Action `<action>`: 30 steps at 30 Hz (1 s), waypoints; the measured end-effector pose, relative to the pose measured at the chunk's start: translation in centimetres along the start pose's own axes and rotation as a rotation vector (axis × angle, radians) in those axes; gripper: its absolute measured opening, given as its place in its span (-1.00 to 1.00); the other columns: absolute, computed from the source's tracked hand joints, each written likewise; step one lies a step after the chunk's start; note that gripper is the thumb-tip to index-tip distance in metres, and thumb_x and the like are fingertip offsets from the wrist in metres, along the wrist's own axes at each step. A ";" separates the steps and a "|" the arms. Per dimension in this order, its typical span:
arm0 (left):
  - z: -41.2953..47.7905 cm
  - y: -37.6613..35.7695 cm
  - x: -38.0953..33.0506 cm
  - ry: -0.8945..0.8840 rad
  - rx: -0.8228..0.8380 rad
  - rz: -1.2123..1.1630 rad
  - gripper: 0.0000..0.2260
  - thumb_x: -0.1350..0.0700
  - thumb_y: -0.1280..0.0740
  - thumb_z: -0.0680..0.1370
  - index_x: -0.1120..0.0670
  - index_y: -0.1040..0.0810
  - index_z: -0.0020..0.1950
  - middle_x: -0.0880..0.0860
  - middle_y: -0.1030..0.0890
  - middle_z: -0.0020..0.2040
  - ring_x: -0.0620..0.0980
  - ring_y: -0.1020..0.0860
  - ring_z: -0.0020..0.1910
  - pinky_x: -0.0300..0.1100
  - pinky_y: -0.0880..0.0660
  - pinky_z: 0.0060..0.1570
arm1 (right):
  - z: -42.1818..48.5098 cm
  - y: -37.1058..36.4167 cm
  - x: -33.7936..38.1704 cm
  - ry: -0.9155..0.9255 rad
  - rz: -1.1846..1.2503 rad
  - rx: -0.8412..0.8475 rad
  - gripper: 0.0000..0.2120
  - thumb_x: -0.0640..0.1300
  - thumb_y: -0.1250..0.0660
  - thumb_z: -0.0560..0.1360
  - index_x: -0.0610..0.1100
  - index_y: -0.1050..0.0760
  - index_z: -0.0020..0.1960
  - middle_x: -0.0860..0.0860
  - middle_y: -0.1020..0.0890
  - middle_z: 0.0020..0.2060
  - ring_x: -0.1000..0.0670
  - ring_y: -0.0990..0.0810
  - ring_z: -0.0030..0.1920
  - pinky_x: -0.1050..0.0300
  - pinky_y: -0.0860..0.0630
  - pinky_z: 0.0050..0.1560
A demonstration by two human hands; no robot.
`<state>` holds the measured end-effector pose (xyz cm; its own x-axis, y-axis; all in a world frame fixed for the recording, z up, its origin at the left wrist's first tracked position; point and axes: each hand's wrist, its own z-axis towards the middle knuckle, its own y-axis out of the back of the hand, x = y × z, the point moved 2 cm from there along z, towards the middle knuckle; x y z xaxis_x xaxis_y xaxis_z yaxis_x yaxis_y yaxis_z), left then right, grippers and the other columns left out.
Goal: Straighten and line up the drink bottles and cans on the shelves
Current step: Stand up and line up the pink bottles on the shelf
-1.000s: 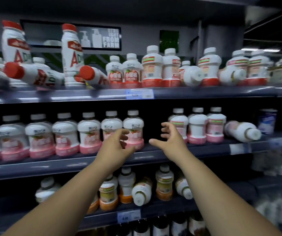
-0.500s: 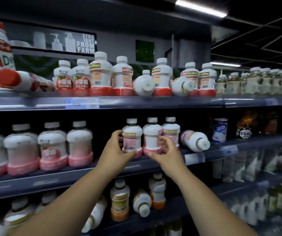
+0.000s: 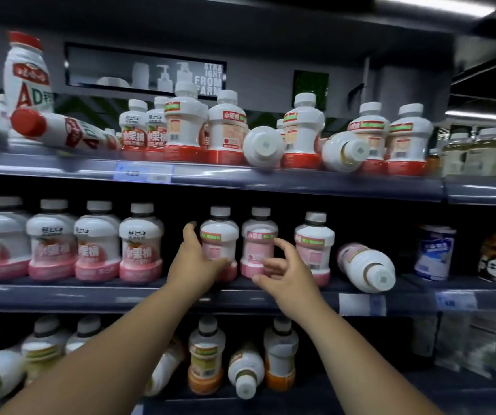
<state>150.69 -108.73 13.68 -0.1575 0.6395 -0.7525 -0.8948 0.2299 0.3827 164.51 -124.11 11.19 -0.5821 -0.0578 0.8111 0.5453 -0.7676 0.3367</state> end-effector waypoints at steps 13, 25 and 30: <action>2.1 1.8 1.9 0.018 0.002 0.082 -0.18 -0.13 -0.67 0.16 0.13 -0.27 0.18 0.07 -0.52 0.09 0.07 -0.53 0.05 -0.08 -0.48 0.00 | 3.1 -1.7 1.4 -0.088 -0.275 -0.126 0.01 0.14 -0.62 0.24 -0.05 -0.11 0.48 0.03 -0.53 0.07 -0.06 -0.56 0.09 0.02 -0.50 0.11; 2.2 1.7 2.6 0.011 0.172 -0.016 -0.28 0.07 -0.59 0.32 0.09 -0.24 0.32 -0.03 -0.55 0.04 -0.17 -0.53 -0.09 -0.40 -0.42 -0.19 | 4.0 -1.4 1.8 -0.134 -0.221 0.056 0.17 0.16 -0.63 0.22 -0.01 0.06 0.55 0.04 -0.43 0.33 -0.01 -0.47 0.24 0.10 -0.40 0.19; 2.1 1.7 3.1 -0.041 0.170 -0.021 -0.13 -0.11 -0.66 0.18 0.00 -0.23 0.32 -0.05 -0.56 0.10 -0.07 -0.57 0.05 -0.13 -0.52 0.07 | 3.6 -1.6 1.4 -0.104 -0.224 0.038 0.19 0.26 -0.58 0.07 0.11 0.04 0.50 0.01 -0.50 0.34 -0.01 -0.54 0.23 -0.03 -0.48 0.27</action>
<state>149.57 -104.86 13.13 -0.1195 0.6622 -0.7398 -0.8138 0.3615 0.4550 164.98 -120.64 13.56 -0.6271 0.1785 0.7582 0.4332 -0.7291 0.5299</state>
